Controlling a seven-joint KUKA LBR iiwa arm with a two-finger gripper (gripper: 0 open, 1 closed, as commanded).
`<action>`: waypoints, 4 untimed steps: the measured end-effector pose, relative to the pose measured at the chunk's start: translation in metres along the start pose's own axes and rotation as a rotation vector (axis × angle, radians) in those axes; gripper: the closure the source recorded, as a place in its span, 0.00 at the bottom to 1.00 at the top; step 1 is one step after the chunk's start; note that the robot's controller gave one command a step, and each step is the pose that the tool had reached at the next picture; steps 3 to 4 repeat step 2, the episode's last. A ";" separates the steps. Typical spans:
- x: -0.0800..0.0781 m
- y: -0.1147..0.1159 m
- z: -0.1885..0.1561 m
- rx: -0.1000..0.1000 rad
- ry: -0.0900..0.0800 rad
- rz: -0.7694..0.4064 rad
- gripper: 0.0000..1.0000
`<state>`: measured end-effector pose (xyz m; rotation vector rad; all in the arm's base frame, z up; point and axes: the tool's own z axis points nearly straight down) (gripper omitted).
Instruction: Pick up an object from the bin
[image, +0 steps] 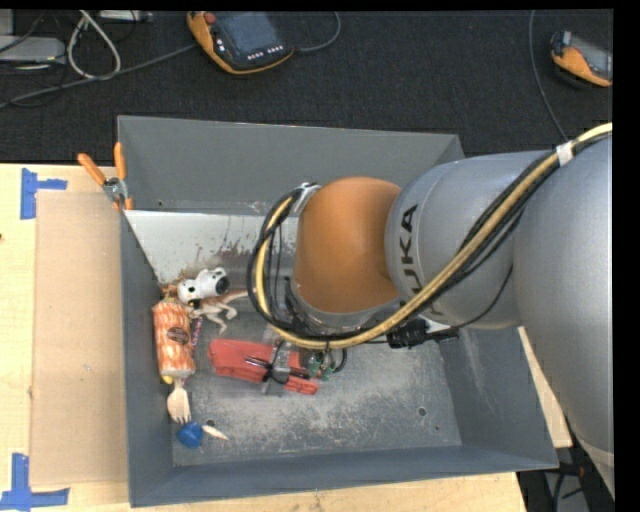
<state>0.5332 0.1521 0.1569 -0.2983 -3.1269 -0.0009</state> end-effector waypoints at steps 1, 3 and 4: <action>0.003 -0.002 -0.019 -0.001 -0.001 -0.012 1.00; 0.004 -0.005 -0.022 0.004 0.010 -0.011 1.00; 0.004 -0.005 -0.022 0.004 0.010 -0.011 1.00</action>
Offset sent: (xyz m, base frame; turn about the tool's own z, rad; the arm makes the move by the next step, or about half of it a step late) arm 0.0052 -0.0178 0.1684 0.0019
